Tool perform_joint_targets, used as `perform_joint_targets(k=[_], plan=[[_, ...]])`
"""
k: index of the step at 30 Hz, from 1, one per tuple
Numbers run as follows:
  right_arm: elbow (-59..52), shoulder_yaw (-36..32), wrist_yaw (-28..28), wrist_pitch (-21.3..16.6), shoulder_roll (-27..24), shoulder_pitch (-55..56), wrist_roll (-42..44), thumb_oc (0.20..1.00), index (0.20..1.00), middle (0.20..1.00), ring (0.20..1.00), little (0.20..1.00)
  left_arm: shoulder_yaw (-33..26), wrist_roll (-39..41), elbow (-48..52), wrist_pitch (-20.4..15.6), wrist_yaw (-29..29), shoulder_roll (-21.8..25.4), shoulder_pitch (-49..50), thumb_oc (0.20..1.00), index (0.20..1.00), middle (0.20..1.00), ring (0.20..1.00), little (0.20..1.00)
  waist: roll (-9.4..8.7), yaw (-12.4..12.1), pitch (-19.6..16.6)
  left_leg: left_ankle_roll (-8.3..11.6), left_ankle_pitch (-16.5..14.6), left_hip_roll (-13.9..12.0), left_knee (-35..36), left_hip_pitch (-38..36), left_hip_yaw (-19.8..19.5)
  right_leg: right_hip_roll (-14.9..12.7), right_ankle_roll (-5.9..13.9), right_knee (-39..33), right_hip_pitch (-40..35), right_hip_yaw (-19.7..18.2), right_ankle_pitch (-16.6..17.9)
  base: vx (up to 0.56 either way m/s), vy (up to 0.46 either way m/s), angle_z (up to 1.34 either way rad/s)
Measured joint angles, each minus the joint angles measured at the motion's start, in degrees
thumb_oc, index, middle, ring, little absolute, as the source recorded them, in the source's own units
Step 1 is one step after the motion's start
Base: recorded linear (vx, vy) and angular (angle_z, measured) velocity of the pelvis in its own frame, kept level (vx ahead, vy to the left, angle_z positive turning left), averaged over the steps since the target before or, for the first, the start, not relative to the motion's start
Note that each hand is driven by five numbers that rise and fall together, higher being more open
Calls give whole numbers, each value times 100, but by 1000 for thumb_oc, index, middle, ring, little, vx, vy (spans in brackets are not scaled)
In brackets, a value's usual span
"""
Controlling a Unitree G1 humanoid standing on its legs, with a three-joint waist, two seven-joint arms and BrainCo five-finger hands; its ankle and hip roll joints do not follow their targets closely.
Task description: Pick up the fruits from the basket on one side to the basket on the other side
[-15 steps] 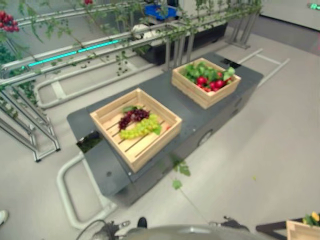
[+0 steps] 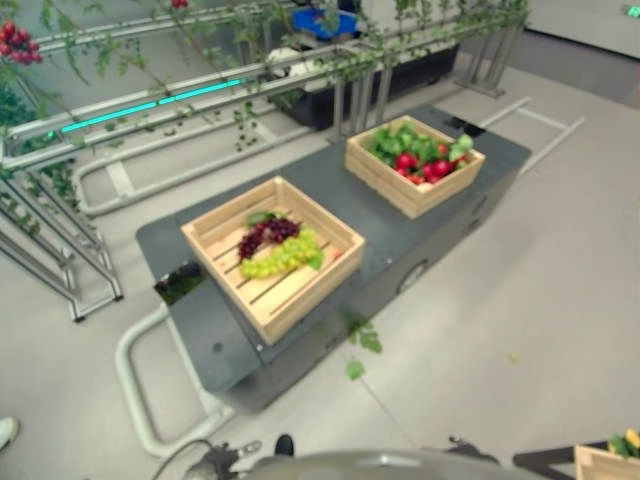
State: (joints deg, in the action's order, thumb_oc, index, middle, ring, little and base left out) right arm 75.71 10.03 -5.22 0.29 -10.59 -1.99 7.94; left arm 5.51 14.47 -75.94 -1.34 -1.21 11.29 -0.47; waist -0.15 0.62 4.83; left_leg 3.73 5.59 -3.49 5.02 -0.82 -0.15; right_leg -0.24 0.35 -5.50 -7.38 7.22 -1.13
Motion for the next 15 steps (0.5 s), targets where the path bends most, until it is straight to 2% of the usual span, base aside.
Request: perform_joint_targets(k=[6, 8, 11, 13, 14, 15], plan=[[-18, 0, -49, -4, -112, -8, 5, 1000, 1000, 1000, 1000, 1000, -3, 108, 431, -30, -245, 0, -13, 1000, 1000, 1000, 1000, 1000, 104, -3, 80, 27, 14, -13, 0, 48, -11, 10, -12, 0, 35, 61, -10, -9, -7, 2], [-80, -5, -84, -11, -220, -20, 24, 1000, 1000, 1000, 1000, 1000, -4, 272, 881, -82, -355, 22, 4, 1000, 1000, 1000, 1000, 1000, 129, -8, 191, 40, 25, -20, -1, 67, -23, 17, -12, 0, 49, 75, -9, -11, -8, 2], [-301, -10, -149, -12, -326, 7, 58, 1000, 1000, 1000, 1000, 1000, 0, 497, 2252, -80, -515, 111, 243, 1000, 1000, 1000, 1000, 1000, 120, -5, 341, 51, 32, -31, -1, 110, -34, 30, -18, 1, 88, 88, -14, -31, -23, 3], [-605, -29, -158, -1, -410, 73, 59, 1000, 1000, 1000, 1000, 1000, -6, 564, 3554, -54, -578, 274, 535, 1000, 1000, 1000, 1000, 1000, 114, -14, 424, 67, 64, -31, -2, 191, -80, 36, -19, 2, 147, 128, -13, -21, -25, 7], [-829, -66, -161, -9, -469, 125, 59, 1000, 1000, 1000, 1000, 1000, -26, 614, 4371, -161, -581, 440, 735, 1000, 1000, 1000, 1000, 1000, 91, -12, 496, 68, 80, -26, -2, 200, -95, 37, -18, 4, 156, 126, -13, -16, -21, 5], [-915, -68, -159, 3, -521, 131, 59, 1000, 1000, 1000, 1000, 1000, -85, 654, 4705, -171, -584, 548, 752, 1000, 1000, 1000, 1000, 1000, 94, -11, 511, 68, 80, -18, -2, 211, -135, 35, -17, 4, 153, 141, -14, -8, -12, 6]])
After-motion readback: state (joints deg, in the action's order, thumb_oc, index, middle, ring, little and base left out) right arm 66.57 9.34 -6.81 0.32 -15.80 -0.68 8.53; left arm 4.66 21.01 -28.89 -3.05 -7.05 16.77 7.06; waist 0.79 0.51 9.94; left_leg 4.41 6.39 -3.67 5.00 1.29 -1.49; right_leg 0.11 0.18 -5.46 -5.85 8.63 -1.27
